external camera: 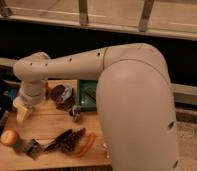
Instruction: Place apple in table surface
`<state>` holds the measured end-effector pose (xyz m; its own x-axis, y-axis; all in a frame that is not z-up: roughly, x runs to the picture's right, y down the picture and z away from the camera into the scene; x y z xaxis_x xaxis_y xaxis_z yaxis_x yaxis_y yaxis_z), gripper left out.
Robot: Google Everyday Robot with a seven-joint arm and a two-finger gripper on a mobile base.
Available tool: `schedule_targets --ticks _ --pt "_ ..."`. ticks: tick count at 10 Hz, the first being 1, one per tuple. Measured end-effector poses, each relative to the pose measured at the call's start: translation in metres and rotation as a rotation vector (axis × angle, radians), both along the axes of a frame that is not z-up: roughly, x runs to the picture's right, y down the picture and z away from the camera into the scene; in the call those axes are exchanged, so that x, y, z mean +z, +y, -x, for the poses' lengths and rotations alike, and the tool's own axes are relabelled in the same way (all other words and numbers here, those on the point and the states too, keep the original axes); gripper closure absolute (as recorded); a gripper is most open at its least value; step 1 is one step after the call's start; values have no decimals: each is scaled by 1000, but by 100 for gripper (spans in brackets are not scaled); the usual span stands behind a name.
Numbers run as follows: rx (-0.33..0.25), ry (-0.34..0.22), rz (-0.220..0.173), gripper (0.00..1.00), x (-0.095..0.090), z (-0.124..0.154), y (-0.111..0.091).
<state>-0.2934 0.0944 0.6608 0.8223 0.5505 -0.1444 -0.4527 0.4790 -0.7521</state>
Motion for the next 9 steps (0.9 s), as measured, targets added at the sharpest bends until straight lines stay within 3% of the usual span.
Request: schedule_targets --ticks 1,4,7,9 --pt "-1 4 -5 20 2 -2 0" --pt "-11 8 -33 20 14 28 9" --pt "-46 -24 -38 20 22 65 23" --pt "-54 -90 -16 20 23 91 35"
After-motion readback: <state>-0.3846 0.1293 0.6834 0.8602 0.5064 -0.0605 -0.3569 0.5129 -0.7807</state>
